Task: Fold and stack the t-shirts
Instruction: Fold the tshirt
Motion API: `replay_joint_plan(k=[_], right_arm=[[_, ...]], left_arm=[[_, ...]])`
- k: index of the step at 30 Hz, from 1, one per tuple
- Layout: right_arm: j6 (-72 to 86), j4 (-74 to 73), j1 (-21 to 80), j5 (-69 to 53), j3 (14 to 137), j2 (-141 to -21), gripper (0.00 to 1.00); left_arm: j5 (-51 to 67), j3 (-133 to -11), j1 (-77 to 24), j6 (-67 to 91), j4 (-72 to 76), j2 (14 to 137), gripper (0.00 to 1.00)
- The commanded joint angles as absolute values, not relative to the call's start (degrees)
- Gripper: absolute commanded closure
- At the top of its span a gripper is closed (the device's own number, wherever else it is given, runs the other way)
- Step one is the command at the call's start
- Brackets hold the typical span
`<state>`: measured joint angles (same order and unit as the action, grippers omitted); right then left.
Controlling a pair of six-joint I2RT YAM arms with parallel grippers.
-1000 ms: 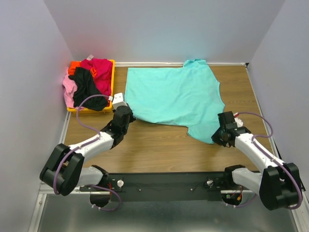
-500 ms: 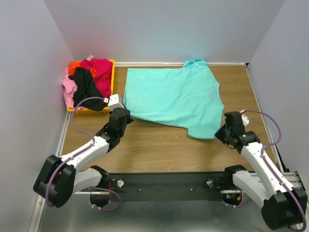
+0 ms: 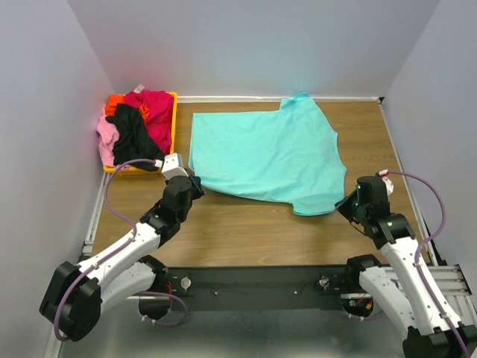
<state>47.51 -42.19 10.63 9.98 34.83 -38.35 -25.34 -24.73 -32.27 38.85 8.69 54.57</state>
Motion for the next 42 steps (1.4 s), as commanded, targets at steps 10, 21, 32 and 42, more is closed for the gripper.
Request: replay_joint_plan(k=[10,21,32,42], right_arm=[[45.3,-22.9,10.4,14.8,34.4,-39.8,0.99],[40.9,-8.8,10.4,17.2,42.4,-59.7,0.99],[36.6,-3.1,10.5,16.8,54.7,-76.6,1.00],[33.3,-2.5,10.5,15.7,66.5,-92.8,0.99]], left_arm=[[-26.8,-23.5,-31.6,34.3,22.7,59.8,1.00],[-24.8,-28.7,-26.6,31.1,26.1,68.8,1.00],[-21.6,-29.7,-21.9,29.7,28.3,72.6,1.00],[-20.9,-32.7,-19.0,29.0,29.8,78.3,1.00]])
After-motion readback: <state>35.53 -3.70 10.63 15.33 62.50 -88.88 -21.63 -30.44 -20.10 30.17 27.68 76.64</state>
